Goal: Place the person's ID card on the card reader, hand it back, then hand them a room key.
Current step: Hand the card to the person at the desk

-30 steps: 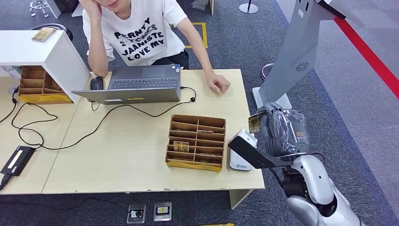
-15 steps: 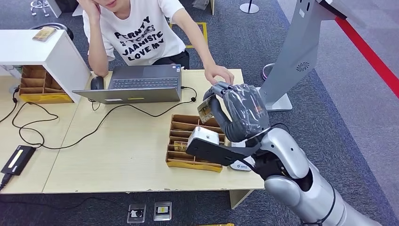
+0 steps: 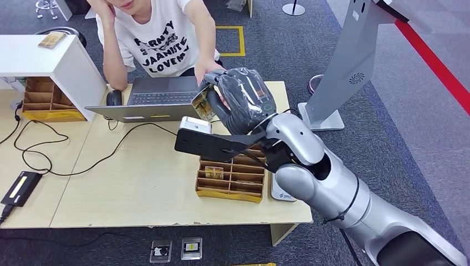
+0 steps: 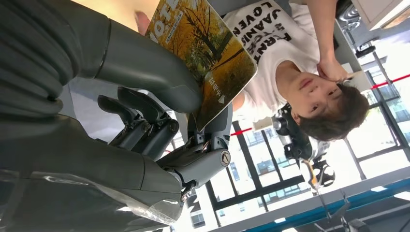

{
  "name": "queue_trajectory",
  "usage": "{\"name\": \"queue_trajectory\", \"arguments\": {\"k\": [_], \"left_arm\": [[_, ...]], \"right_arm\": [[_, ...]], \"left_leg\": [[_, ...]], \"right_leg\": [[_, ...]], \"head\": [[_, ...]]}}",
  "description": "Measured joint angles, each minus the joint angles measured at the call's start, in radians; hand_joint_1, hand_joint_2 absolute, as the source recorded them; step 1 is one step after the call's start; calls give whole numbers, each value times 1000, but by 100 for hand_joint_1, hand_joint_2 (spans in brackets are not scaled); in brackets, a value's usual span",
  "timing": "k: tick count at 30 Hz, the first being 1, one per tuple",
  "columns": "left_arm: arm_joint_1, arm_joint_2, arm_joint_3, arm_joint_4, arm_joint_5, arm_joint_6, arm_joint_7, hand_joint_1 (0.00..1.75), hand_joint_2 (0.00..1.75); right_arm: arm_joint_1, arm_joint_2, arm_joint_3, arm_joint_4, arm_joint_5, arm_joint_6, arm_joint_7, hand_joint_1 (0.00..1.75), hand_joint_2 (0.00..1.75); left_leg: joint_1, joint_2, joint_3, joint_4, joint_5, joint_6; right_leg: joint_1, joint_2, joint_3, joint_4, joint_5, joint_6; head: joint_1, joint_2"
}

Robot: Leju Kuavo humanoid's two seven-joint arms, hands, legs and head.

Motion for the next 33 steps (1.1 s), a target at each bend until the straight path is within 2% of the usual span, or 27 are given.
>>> {"name": "queue_trajectory", "arguments": {"k": [9,20,21,24,25,33], "left_arm": [[0,0,-14,0,-1,-1,0,0,175],[0,1,-17,0,-2,-1,5,0,175],[0,1,-17,0,-2,-1,5,0,175],[0,1,-17,0,-2,-1,6,0,175],[0,1,-17,0,-2,-1,6,0,175],[0,1,-17,0,-2,0,6,0,175]], "right_arm": [[-74,61,51,189,-12,-36,-19,175,175],[-95,91,87,365,-12,-71,-38,173,175],[-95,92,90,373,-10,-71,-38,149,175],[-95,91,100,389,0,-70,-29,20,175],[-95,91,103,392,5,-70,-25,0,175],[-95,89,126,403,41,-66,3,0,175]], "left_leg": [[0,0,0,0,0,0],[0,0,0,0,0,0],[0,0,0,0,0,0],[0,0,0,0,0,0],[0,0,0,0,0,0],[0,0,1,0,0,0]], "right_leg": [[0,0,0,0,0,0],[0,0,0,0,0,0],[0,0,0,0,0,0],[0,0,0,0,0,0],[0,0,0,0,0,0],[0,0,-1,0,0,0]], "head": [[0,0],[0,0],[0,0],[0,0],[0,0],[0,0]]}}
